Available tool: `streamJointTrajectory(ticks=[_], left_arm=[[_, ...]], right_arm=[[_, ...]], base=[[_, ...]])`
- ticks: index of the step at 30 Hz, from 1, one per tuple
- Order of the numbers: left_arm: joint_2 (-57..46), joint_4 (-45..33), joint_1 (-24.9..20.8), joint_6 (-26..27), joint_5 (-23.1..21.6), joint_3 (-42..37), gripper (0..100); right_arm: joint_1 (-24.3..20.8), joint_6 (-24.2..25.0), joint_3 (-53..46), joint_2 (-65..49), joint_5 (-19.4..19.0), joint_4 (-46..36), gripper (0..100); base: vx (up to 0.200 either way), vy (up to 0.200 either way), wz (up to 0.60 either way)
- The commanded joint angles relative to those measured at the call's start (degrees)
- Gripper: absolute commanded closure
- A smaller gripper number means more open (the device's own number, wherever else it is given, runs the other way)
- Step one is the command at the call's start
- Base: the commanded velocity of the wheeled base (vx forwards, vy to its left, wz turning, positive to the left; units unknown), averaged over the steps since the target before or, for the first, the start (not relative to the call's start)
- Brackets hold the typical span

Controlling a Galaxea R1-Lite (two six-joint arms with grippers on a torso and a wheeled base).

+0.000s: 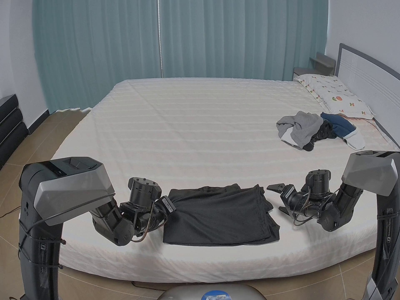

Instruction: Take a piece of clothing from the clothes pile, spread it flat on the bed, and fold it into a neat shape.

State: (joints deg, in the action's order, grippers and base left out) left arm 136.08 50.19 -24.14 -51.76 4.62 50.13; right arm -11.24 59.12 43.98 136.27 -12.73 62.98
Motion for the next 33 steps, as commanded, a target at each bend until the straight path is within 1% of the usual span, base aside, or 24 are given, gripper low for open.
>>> streamJointTrajectory(ticks=[1, 19, 28, 29, 33], left_arm=[[0.1, 0.0, 0.2, 0.0, 0.0, 0.0, 100], [-0.5, -1.7, -0.3, -0.1, 0.1, -0.2, 100], [-1.0, -1.6, -2.5, -0.3, 0.1, -1.6, 100], [-1.3, -1.7, -2.7, -0.3, 0.1, -1.8, 0], [-1.5, -1.7, -3.6, -0.3, 0.1, -2.5, 0]], right_arm=[[0.0, 0.0, 0.0, 0.0, 0.0, 0.0, 0], [-0.1, -0.1, 0.0, 0.1, 0.0, 0.0, 0], [-0.1, -0.1, 0.0, 0.1, 0.0, 0.0, 0], [-0.1, -0.1, 0.0, 0.1, 0.0, 0.0, 0], [-0.1, -0.1, 0.0, 0.1, 0.0, 0.1, 0]], base=[[0.000, 0.200, 0.00], [0.000, 0.200, 0.00], [0.000, 0.000, 0.00], [0.000, 0.000, 0.00], [0.000, 0.000, 0.00]])
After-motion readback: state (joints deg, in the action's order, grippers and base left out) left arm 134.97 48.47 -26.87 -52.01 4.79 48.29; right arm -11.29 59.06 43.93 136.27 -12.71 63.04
